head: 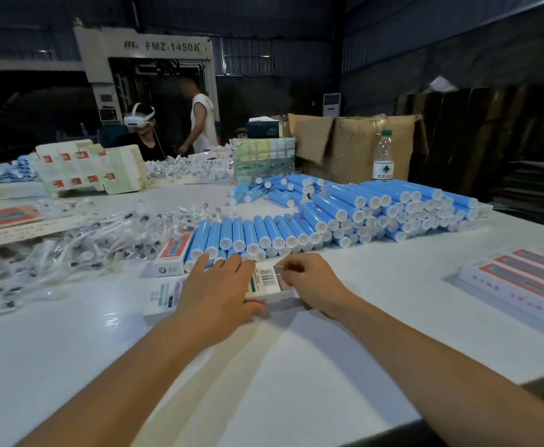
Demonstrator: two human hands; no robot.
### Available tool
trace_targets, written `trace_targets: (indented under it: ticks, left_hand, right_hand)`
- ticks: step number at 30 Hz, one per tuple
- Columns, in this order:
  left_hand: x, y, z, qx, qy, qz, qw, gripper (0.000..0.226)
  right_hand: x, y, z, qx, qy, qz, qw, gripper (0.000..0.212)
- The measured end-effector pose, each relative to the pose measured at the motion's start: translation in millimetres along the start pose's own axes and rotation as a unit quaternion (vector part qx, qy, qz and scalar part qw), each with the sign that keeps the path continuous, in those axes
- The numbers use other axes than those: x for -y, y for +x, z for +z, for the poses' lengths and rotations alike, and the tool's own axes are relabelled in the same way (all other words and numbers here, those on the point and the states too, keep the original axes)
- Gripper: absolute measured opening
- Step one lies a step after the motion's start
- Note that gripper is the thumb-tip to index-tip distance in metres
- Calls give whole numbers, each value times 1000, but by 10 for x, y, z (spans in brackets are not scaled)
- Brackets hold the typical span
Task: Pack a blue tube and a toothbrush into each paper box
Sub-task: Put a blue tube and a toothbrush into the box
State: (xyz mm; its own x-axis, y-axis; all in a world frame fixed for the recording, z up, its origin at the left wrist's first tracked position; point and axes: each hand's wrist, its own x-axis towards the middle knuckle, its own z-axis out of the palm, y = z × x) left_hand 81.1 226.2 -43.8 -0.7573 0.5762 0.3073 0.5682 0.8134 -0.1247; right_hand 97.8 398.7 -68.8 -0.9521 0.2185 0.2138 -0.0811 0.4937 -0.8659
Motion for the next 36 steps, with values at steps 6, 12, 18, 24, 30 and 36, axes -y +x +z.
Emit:
trace_targets:
  ticks: [6, 12, 18, 24, 30, 36]
  left_hand:
    - [220, -92, 92, -34, 13, -31, 999, 71]
    - [361, -97, 287, -20, -8, -34, 999, 77]
    - [308, -80, 310, -38, 4, -26, 999, 75]
    - [321, -62, 357, -61, -14, -17, 998, 79]
    - [288, -40, 367, -41, -18, -13, 999, 80]
    - [289, -51, 348, -61, -7, -19, 998, 73]
  right_hand:
    - [-70, 114, -133, -113, -147, -29, 982, 29]
    - [101, 751, -367, -112, -385, -42, 915, 22]
    - [220, 1504, -423, -54, -543, 24, 838, 21]
    - [107, 1793, -342, -25, -577, 66, 813, 21]
    - [147, 1827, -438, -19, -561, 57, 825, 8]
    - [390, 1391, -652, -111, -233, 94, 962, 37]
